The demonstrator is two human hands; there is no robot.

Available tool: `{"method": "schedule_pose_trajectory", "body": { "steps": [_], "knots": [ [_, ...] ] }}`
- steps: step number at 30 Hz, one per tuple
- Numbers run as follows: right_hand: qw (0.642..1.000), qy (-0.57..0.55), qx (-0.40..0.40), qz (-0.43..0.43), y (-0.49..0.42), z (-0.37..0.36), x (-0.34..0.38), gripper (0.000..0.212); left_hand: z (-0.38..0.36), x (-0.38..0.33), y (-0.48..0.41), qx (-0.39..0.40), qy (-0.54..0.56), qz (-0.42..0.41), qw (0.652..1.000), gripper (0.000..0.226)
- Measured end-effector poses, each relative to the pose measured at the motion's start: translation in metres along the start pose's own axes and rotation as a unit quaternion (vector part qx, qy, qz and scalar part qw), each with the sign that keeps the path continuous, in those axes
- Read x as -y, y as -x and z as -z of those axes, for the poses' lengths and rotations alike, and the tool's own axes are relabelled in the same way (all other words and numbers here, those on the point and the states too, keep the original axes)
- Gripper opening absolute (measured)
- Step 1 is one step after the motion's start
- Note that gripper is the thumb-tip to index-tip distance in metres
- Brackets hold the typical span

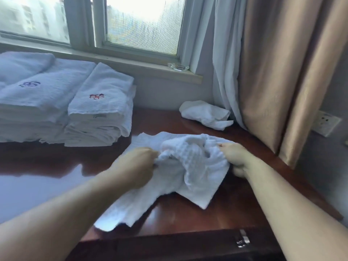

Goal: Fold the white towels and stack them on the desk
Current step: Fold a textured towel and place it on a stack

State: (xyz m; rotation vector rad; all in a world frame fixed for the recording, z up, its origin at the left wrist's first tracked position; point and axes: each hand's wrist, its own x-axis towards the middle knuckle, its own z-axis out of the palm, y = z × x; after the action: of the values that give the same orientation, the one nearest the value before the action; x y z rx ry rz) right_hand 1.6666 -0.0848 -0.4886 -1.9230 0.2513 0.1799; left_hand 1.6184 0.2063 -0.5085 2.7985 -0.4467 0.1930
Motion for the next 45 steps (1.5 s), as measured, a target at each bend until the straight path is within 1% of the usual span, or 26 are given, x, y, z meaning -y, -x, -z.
{"method": "schedule_pose_trajectory", "body": {
  "steps": [2, 3, 4, 6, 7, 8, 10, 11, 13, 14, 15, 17, 19, 21, 24, 27, 29, 31, 32, 33, 34, 36, 38, 40, 42, 45],
  "knots": [
    [0.998, 0.021, -0.051, -0.030, -0.006, 0.025, 0.006, 0.018, 0.016, 0.017, -0.004, -0.043, -0.082, 0.047, 0.995, 0.021],
    [0.993, 0.079, -0.072, -0.051, -0.008, 0.036, 0.007, 0.018, 0.024, 0.025, -0.004, -0.041, -0.112, 0.074, 0.990, 0.025],
    [0.974, 0.177, -0.122, -0.076, -0.010, 0.046, 0.008, 0.019, 0.029, 0.030, -0.004, -0.024, -0.134, 0.098, 0.986, 0.025],
    [0.902, 0.343, -0.255, -0.063, -0.014, 0.064, 0.003, 0.027, 0.032, 0.034, -0.002, 0.010, -0.166, 0.107, 0.980, 0.028],
    [0.865, 0.403, -0.295, -0.051, -0.014, 0.068, -0.002, 0.030, 0.028, 0.033, -0.002, 0.014, -0.184, 0.092, 0.978, 0.042],
    [0.848, 0.419, -0.322, -0.032, -0.011, 0.065, -0.005, 0.033, 0.021, 0.030, -0.001, -0.009, -0.191, 0.067, 0.979, 0.054],
    [0.818, 0.445, -0.358, 0.060, -0.005, 0.047, -0.005, 0.040, 0.009, 0.019, 0.001, -0.080, -0.164, -0.006, 0.983, 0.057],
    [0.810, 0.440, -0.363, 0.138, -0.002, 0.033, -0.005, 0.042, 0.003, 0.013, 0.001, -0.087, -0.132, -0.033, 0.987, 0.053],
    [0.841, 0.381, -0.306, 0.233, 0.004, -0.001, 0.002, 0.032, -0.004, 0.004, 0.001, -0.045, -0.053, -0.031, 0.997, 0.045],
    [0.865, 0.373, -0.254, 0.219, 0.006, -0.019, 0.003, 0.023, -0.005, 0.000, 0.001, -0.007, -0.033, -0.019, 0.999, 0.039],
    [0.881, 0.396, -0.191, 0.176, 0.006, -0.036, 0.003, 0.022, -0.004, -0.002, 0.000, 0.035, -0.020, -0.013, 0.999, 0.034],
    [0.894, 0.439, -0.082, 0.044, 0.000, -0.054, -0.007, 0.045, 0.005, -0.002, -0.001, 0.145, 0.019, -0.010, 0.989, 0.032],
    [0.901, 0.432, -0.037, -0.028, -0.008, -0.055, -0.023, 0.067, 0.013, 0.000, 0.001, 0.201, 0.048, 0.006, 0.978, 0.045],
    [0.890, 0.454, -0.035, -0.010, -0.013, -0.039, -0.038, 0.070, 0.010, 0.007, 0.004, 0.161, -0.010, 0.015, 0.987, 0.060],
    [0.870, 0.491, -0.028, 0.018, -0.026, -0.006, -0.048, 0.055, -0.009, 0.012, 0.014, 0.092, -0.042, -0.023, 0.995, 0.070],
    [0.838, 0.538, -0.070, -0.056, -0.037, 0.001, -0.035, 0.049, -0.022, 0.023, 0.016, -0.043, 0.012, -0.014, 0.999, 0.055],
    [0.854, 0.506, -0.121, 0.004, -0.037, -0.021, -0.017, 0.032, -0.026, 0.037, 0.014, -0.101, 0.038, 0.042, 0.993, 0.043],
    [0.924, 0.362, -0.048, 0.109, -0.032, -0.055, -0.007, 0.030, -0.030, 0.048, 0.017, -0.042, 0.031, 0.077, 0.996, 0.047],
    [0.938, 0.319, 0.023, 0.135, -0.029, -0.073, -0.008, 0.040, -0.034, 0.052, 0.020, -0.004, 0.012, 0.076, 0.997, 0.053],
    [0.926, 0.334, 0.085, 0.153, -0.026, -0.089, -0.014, 0.053, -0.036, 0.055, 0.024, 0.019, -0.003, 0.066, 0.998, 0.060],
    [0.892, 0.404, 0.105, 0.172, -0.025, -0.099, -0.021, 0.061, -0.036, 0.057, 0.027, 0.026, -0.011, 0.052, 0.998, 0.065],
    [0.848, 0.481, 0.081, 0.208, -0.029, -0.101, -0.030, 0.065, -0.032, 0.057, 0.036, 0.001, -0.017, -0.006, 1.000, 0.066],
    [0.848, 0.474, 0.080, 0.224, -0.035, -0.090, -0.030, 0.061, -0.025, 0.053, 0.047, -0.056, -0.016, -0.111, 0.992, 0.052],
    [0.854, 0.458, 0.085, 0.232, -0.037, -0.085, -0.027, 0.059, -0.020, 0.050, 0.057, -0.047, 0.002, -0.174, 0.984, 0.037],
    [0.856, 0.449, 0.063, 0.249, -0.034, -0.087, -0.025, 0.057, -0.017, 0.050, 0.061, 0.021, 0.032, -0.165, 0.985, 0.041],
    [0.850, 0.420, -0.045, 0.316, -0.021, -0.093, -0.024, 0.037, -0.014, 0.049, 0.056, 0.037, 0.045, -0.128, 0.990, 0.034]
  ]
}}
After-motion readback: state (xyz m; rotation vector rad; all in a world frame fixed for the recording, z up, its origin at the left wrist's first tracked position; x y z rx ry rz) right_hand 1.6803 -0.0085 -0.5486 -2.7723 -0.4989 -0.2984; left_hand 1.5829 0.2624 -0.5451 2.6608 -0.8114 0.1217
